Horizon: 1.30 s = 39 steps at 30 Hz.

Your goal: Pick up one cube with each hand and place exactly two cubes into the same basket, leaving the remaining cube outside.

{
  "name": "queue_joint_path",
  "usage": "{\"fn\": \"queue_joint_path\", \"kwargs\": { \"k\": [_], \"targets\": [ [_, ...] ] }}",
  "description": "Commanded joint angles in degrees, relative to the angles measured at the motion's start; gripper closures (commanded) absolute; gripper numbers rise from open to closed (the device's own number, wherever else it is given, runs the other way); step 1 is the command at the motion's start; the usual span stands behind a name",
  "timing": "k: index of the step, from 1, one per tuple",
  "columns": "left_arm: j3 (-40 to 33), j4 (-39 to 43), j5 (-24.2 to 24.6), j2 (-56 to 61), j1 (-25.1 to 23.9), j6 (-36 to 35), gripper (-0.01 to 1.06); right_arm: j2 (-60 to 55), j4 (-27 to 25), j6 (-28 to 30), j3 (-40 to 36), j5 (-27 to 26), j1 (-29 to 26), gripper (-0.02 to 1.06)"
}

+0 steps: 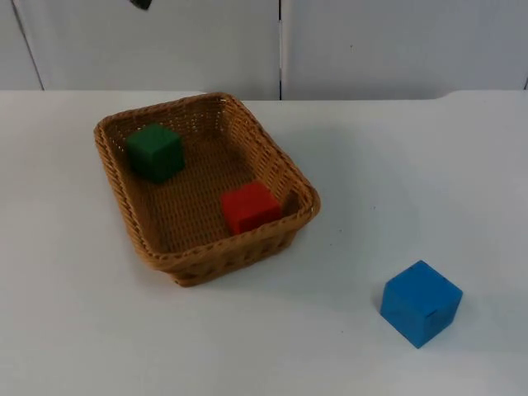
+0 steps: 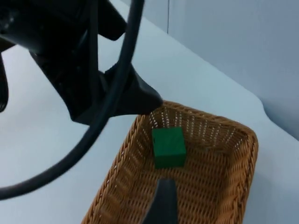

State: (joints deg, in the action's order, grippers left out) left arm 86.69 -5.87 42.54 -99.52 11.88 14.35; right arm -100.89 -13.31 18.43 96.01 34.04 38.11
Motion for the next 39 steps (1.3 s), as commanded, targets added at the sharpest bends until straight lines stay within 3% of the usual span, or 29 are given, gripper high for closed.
{"fn": "queue_joint_path", "kwargs": {
  "k": [1,9,18,24,29,39],
  "targets": [
    [-0.85,-1.34,0.33,2.27,0.05,0.35,0.14,1.60,0.71,0.46,0.45,1.66,0.34,0.35],
    [-8.22,-3.59,-2.19,10.99,0.16,1.91,0.14,5.13,1.20,0.46,-3.63,3.44,0.34,0.35],
    [-17.10,-7.63,-5.41,20.65,0.16,2.64,0.14,11.68,1.10,0.23,-17.40,-2.74,0.34,0.35],
    [-23.33,-13.10,-8.40,26.32,0.16,7.89,0.14,14.96,1.10,0.23,-22.88,-4.79,0.34,0.35],
    [-26.45,-17.18,-8.38,29.99,0.16,12.73,0.14,16.48,-0.75,0.23,-26.17,-6.57,0.34,0.35],
    [-31.90,-18.65,-7.38,36.62,0.16,14.74,0.14,18.62,-2.60,0.01,-33.71,-7.92,0.46,0.35]
  ]
}}
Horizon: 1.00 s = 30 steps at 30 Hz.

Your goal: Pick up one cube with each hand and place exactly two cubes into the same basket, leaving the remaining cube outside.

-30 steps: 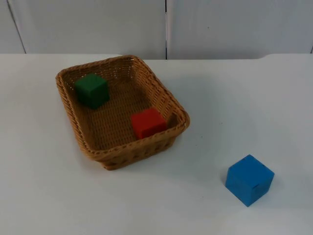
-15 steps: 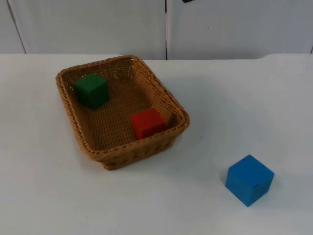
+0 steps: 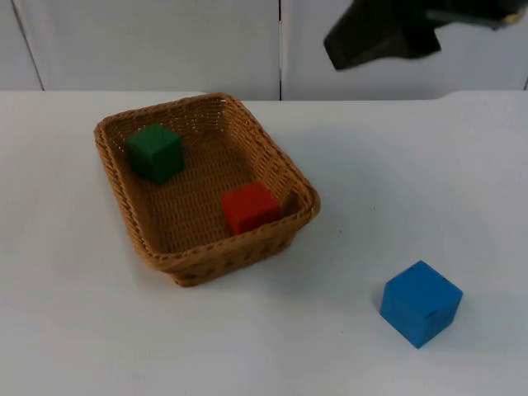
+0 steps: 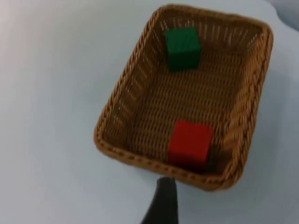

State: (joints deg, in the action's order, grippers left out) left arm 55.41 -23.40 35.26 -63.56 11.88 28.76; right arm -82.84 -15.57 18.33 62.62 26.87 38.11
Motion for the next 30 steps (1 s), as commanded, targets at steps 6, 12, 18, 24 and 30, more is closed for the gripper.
{"fn": "queue_joint_path", "kwargs": {
  "k": [6,12,18,24,30],
  "targets": [
    [-6.17,-1.12,-0.11,5.38,0.16,0.58,0.14,3.49,-1.26,-0.05,-7.77,-4.64,0.46,0.35],
    [-10.71,-2.83,0.01,10.27,0.16,0.58,0.14,7.65,-1.26,0.11,-12.65,-6.47,0.46,0.35],
    [-11.76,-2.78,4.00,16.18,0.16,0.58,0.14,13.62,-1.12,0.12,-16.74,-6.52,0.46,0.35],
    [-11.76,-2.88,8.47,23.64,0.16,0.58,0.14,22.09,-1.12,0.12,-20.67,-6.18,0.46,0.35],
    [-11.76,-2.88,11.96,29.85,0.16,0.58,0.14,29.25,-1.12,0.12,-21.76,-2.11,0.46,0.35]
  ]
}}
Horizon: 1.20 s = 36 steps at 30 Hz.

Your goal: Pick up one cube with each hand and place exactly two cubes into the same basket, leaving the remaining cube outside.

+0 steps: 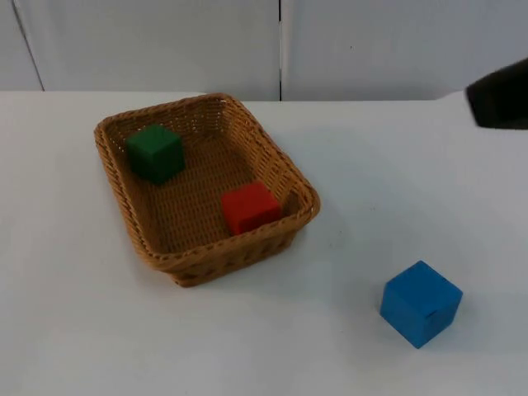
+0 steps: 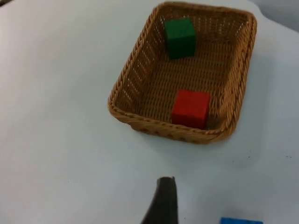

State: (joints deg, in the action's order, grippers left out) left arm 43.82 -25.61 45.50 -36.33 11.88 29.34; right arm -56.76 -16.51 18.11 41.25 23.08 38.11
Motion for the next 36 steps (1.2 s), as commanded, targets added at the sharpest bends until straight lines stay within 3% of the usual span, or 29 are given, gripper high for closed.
{"fn": "queue_joint_path", "kwargs": {
  "k": [1,15,22,31,36],
  "targets": [
    [-0.16,-0.68,2.41,3.80,0.16,0.00,0.14,4.34,-0.18,0.34,-0.38,2.09,0.46,0.35],
    [-0.16,1.35,11.04,14.83,0.16,-2.22,0.14,17.74,-0.18,0.34,-0.56,10.55,0.46,0.35],
    [-0.16,7.37,13.89,20.23,0.16,-8.66,0.14,23.33,-0.18,0.34,-4.02,10.66,0.46,0.35],
    [-0.27,10.34,15.88,26.92,0.16,-12.33,0.14,29.33,-0.18,-0.14,-7.52,12.22,0.46,0.35],
    [-3.85,11.47,16.05,31.48,0.05,-13.59,0.14,33.12,-0.18,-0.68,-8.78,12.81,0.46,0.35]
  ]
}}
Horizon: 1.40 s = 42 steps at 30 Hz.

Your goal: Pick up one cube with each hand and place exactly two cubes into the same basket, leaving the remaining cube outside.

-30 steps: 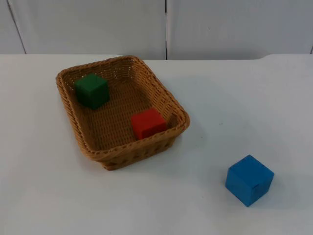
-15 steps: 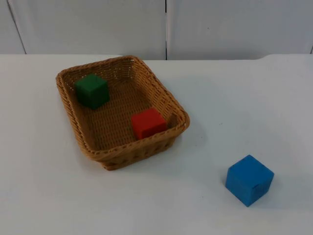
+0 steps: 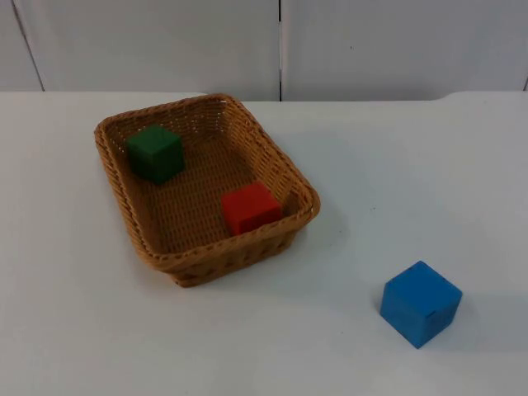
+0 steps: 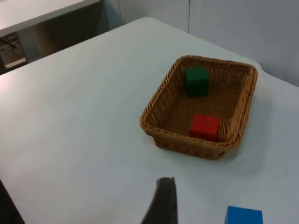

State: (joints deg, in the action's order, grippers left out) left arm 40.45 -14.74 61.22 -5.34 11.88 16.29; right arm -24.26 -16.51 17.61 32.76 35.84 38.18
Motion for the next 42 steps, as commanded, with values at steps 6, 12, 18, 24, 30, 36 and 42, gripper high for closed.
{"fn": "queue_joint_path", "kwargs": {
  "k": [6,12,18,24,30,36,42],
  "targets": [
    [-7.15,4.83,0.32,5.34,0.05,-7.15,0.14,4.90,0.40,-0.17,-0.29,3.79,0.39,0.35],
    [-9.86,6.57,0.70,5.34,0.05,-7.78,0.14,9.39,4.60,-4.92,-0.29,8.23,0.39,0.35],
    [-11.72,6.44,0.23,5.34,0.05,-7.78,0.14,14.62,10.63,-11.88,-0.29,14.92,0.39,0.35],
    [-11.72,6.65,0.35,5.34,0.05,-7.78,0.14,20.22,13.32,-14.38,-0.29,20.04,0.39,0.35],
    [-11.83,6.77,0.46,5.34,0.05,-7.78,0.14,24.26,13.40,-15.25,-0.29,22.09,0.39,0.35],
    [-11.95,6.77,0.58,5.34,0.05,-7.78,0.14,24.26,13.40,-15.25,-0.57,26.52,0.39,0.35],
    [-11.95,6.77,0.58,5.34,0.05,-7.78,0.14,24.26,13.60,-15.25,-2.75,26.16,0.39,0.35]
  ]
}}
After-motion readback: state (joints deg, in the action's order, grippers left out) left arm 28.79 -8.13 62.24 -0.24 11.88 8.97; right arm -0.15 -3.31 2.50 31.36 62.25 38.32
